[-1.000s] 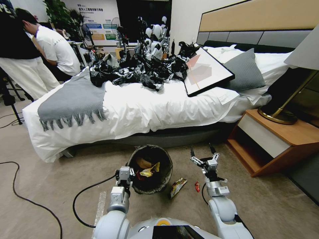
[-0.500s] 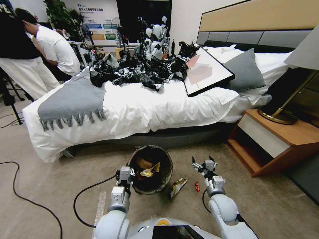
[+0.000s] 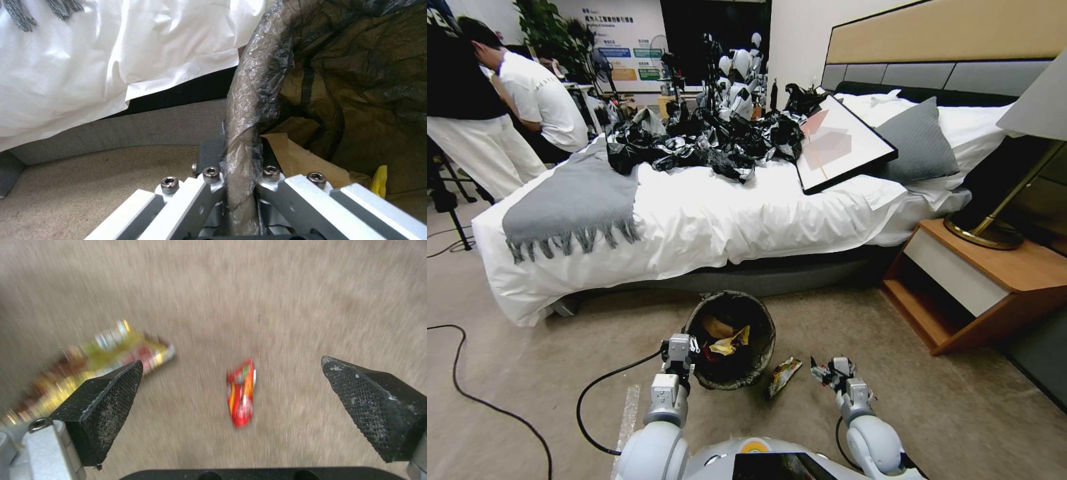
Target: Pick up the trash bin, then pick up the garbage from the floor and place it into the trash bin.
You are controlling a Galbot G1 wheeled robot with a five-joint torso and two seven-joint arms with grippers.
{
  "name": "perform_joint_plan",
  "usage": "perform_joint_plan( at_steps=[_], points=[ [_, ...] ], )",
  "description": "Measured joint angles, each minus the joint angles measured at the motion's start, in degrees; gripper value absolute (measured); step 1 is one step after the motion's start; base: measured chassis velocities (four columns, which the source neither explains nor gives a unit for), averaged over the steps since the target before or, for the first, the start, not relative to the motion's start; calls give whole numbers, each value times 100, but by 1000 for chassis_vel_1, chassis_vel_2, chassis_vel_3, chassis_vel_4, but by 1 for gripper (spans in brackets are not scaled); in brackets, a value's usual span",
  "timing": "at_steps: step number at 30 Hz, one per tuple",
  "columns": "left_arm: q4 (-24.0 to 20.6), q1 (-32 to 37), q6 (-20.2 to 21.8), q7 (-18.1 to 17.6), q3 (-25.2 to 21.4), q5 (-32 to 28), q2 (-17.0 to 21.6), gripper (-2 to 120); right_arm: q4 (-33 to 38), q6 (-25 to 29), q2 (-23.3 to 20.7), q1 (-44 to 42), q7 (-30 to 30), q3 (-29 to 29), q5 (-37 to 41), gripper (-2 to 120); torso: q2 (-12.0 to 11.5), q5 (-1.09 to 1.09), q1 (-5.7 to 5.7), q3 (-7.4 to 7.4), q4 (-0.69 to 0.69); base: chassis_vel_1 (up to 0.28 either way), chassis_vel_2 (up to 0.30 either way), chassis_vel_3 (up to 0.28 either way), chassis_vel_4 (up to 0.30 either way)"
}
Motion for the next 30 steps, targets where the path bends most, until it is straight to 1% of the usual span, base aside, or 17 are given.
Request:
perform_joint_plan(
  at_steps=[4,7,20,25,30],
  points=[
    [0,-3,-2,0,-5,-1,-5,0,-274,-17,-4,34,-215,6,-21,100,0,0,0,0,0,0,0,0,0],
    [0,-6,-1,0,-9,-2,-10,0,-484,1,21,80,-263,-2,-49,100,0,0,0,0,0,0,0,0,0],
    [-20,34,-6,-1,-17,22,-22,0,-1561,468,163,709,-467,-16,-293,100,0,0,0,0,0,0,0,0,0],
    [-32,62,-12,-4,-27,40,-30,0,-1811,559,173,938,-495,-15,-298,100,0,0,0,0,0,0,0,0,0],
    [-32,64,-15,-4,-28,47,-40,0,-1896,581,192,1019,-502,-9,-281,100,0,0,0,0,0,0,0,0,0]
  ],
)
